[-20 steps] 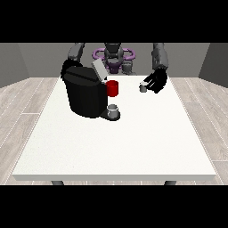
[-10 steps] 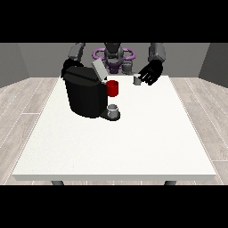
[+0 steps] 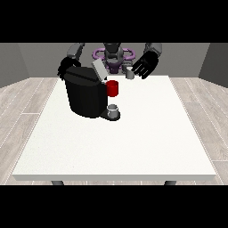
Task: Insert the coffee pod into the coffee machine and close the lid
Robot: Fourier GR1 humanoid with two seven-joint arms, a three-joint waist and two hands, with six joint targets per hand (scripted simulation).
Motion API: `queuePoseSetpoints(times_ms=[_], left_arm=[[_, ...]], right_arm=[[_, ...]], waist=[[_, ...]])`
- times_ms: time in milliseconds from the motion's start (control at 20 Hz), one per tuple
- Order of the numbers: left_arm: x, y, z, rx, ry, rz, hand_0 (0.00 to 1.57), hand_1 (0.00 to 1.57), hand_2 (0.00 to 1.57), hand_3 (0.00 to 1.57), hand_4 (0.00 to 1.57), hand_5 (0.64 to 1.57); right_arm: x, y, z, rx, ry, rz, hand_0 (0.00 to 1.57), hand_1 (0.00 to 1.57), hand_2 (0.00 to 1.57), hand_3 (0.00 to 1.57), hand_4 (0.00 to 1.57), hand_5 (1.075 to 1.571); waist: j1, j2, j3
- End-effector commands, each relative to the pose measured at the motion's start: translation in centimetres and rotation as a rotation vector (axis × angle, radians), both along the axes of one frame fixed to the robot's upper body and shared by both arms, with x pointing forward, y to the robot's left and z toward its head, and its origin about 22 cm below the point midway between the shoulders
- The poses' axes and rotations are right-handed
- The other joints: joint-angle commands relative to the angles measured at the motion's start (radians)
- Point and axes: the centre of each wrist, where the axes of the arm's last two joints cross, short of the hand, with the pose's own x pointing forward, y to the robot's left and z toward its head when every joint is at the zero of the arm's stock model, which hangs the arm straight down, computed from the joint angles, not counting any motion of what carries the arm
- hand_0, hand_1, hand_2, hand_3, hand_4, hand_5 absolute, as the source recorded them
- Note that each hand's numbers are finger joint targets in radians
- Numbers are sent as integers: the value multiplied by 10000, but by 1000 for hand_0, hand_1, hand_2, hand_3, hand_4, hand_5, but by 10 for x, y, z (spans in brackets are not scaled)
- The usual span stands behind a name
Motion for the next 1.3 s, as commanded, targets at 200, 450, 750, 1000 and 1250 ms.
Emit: queuePoseSetpoints(times_ms=[200, 450, 750, 1000, 1250], left_arm=[[10, -18, 53, -75, -960, 261, 1260, 1260, 1318, 1258, 490, 1571], [12, -29, 66, 112, -809, 172, 1262, 1262, 1313, 1244, 507, 1571], [12, -26, 69, 47, -664, -22, 1307, 1307, 1328, 1239, 487, 1571], [14, -31, 50, 12, -408, 29, 1326, 1326, 1335, 1233, 503, 1571], [16, -57, 41, 317, -241, -59, 1251, 1251, 1294, 1208, 506, 1571]], right_arm=[[9, 33, 28, -116, -672, 195, 0, 0, 0, 0, 549, 1571], [13, 1, 24, -185, -696, 93, 0, 0, 0, 0, 459, 1571], [14, 1, 21, -309, -655, -441, 0, 0, 0, 0, 480, 1571], [6, 6, 19, -95, -469, -179, 0, 0, 0, 0, 525, 1571], [9, -3, 16, -37, -286, -405, 0, 0, 0, 0, 499, 1571]], waist=[[-641, 771, 0], [-703, 687, 5], [-510, 859, 3], [-684, 692, 2], [-585, 492, 5]])
